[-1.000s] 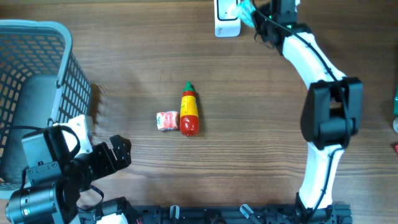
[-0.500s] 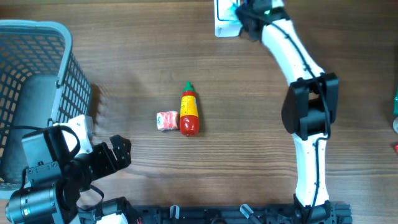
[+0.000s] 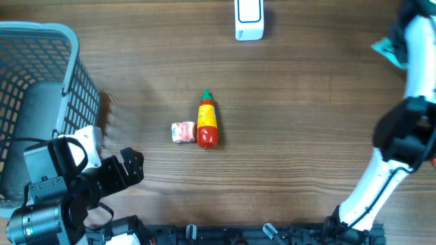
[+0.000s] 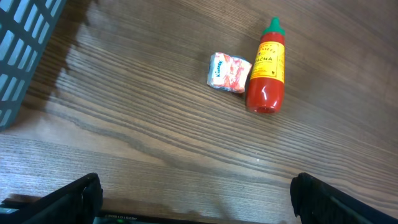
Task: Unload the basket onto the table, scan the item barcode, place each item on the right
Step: 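Carry the wipes packet right with the right gripper and drop it, then reach the right gripper to the chili sauce bottle and grasp it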
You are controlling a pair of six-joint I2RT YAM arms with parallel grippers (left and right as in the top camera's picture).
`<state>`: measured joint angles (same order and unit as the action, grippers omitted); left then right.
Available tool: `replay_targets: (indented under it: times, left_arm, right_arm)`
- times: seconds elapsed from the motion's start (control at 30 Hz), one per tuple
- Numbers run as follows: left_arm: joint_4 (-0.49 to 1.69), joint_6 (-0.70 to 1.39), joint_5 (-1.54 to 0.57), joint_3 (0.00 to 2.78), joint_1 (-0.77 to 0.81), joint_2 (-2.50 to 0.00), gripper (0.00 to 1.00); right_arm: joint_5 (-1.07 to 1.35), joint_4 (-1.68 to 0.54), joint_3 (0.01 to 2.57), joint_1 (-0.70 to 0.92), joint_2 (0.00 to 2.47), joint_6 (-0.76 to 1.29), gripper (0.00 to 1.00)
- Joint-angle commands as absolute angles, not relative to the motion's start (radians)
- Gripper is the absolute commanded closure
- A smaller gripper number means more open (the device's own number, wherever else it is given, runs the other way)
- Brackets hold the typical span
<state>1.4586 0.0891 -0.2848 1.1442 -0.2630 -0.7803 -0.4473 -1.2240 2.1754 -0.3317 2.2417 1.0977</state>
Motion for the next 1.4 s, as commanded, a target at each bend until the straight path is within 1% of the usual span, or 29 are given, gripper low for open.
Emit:
replay_targets:
  times: [0.0,0.03,0.07,0.1,0.13,0.17,0.2,0.23,0.27,0.4,0.53,0.57,0.63,0.67,0.7,0.77,0.83,0.87,0.93,1.0,1.07,1.1,1.17,1.23,1.37]
  left_arm:
    - [1.456,0.098,-0.282,1.143,-0.264,-0.779,0.0]
    - [1.456,0.098,-0.282,1.143,-0.264,-0.779,0.0]
    - [1.456,0.098,-0.282,1.143,-0.264,-0.779,0.0]
    - [1.456,0.098,-0.282,1.143,-0.264,-0.779,0.0]
    - [1.456,0.098,-0.282,1.143,-0.264,-0.779,0.0]
    - [1.456,0.098,-0.282,1.143,-0.264,-0.779,0.0]
    - [1.456,0.098,-0.282,1.143,-0.264,-0.779,0.0]
    - [1.456,0.098,-0.282,1.143,-0.264,-0.779,0.0]
    - [1.456,0.098,-0.282,1.143,-0.264,-0.779,0.0]
    - [1.456,0.098,-0.282,1.143,-0.264,-0.779,0.0]
    - [1.456,0.098,-0.282,1.143,-0.264,-0.779,0.0]
    - [1.456,0.098,-0.282,1.143,-0.264,-0.779,0.0]
    - [1.456,0.098,-0.282,1.143,-0.264,-0.779,0.0]
    - [1.456,0.098,-0.282,1.143,-0.264,-0.779,0.0]
    - [1.456,0.098,-0.282,1.143,-0.264,-0.779,0.0]
    - [1.456,0.098,-0.282,1.143,-0.264,-0.779,0.0]
    - [1.456,0.098,-0.282,1.143,-0.264,-0.779,0.0]
    - [1.456,0.098,-0.282,1.143,-0.264,-0.779,0.0]
    - [1.456,0.098,-0.282,1.143,-0.264,-0.779,0.0]
    - [1.456,0.098,-0.282,1.143,-0.264,-0.779,0.0]
    - [1.456,0.098,-0.282,1.143,-0.264,-0.779,0.0]
    - [1.456,0.098,-0.282,1.143,-0.264,-0.779,0.0]
    - [1.456,0.098,-0.282,1.143,-0.264,-0.779,0.0]
    - [1.456,0.098,-0.282,1.143,-0.264,-0.779,0.0]
    - [1.456,0.098,-0.282,1.143,-0.264,-0.779,0.0]
  right_arm:
    - [-0.489,-1.172,2.02,-0.481,2.237,1.072,0.91]
    - [-0.469,-1.127,1.971,-0.519,2.237,1.028,0.92]
    - [-0.422,-1.075,1.928,-0.55,2.237,0.961,0.85]
    - [-0.364,-1.036,1.905,-0.572,2.237,0.896,0.63]
    - [-0.286,-1.015,1.901,-0.593,2.237,0.818,0.37]
    - [-0.231,-1.008,1.904,-0.604,2.236,0.778,0.2]
    - [-0.174,-1.015,1.921,-0.614,2.228,0.755,0.13]
    - [-0.138,-1.031,1.944,-0.617,2.216,0.756,0.11]
    - [-0.103,-1.044,1.967,-0.616,2.199,0.754,0.01]
    - [0.089,-1.064,1.995,-0.58,2.077,0.698,0.01]
    - [0.371,-1.123,1.995,-0.48,1.948,0.493,0.01]
    - [0.423,-1.154,1.995,-0.435,1.923,0.442,0.0]
    - [0.47,-1.227,1.995,-0.336,1.902,0.403,0.01]
    - [0.472,-1.272,1.995,-0.274,1.901,0.392,0.01]
    - [0.458,-1.308,1.987,-0.179,1.908,0.358,0.01]
    - [0.427,-1.316,1.95,-0.044,1.911,0.324,0.0]
    - [0.448,-1.306,1.893,0.08,1.914,0.321,0.0]
    - [0.463,-1.298,1.871,0.118,1.914,0.321,0.0]
    - [0.519,-1.246,1.773,0.251,1.914,0.329,0.0]
    - [0.517,-1.156,1.685,0.36,1.915,0.37,0.0]
    - [0.517,-0.973,1.558,0.473,1.915,0.462,0.0]
    - [0.514,-0.854,1.474,0.515,1.917,0.552,0.0]
    - [0.513,-0.711,1.361,0.553,1.933,0.659,0.0]
    - [0.528,-0.62,1.288,0.574,1.954,0.69,0.0]
    - [0.544,-0.59,1.277,0.605,1.988,0.7,0.0]
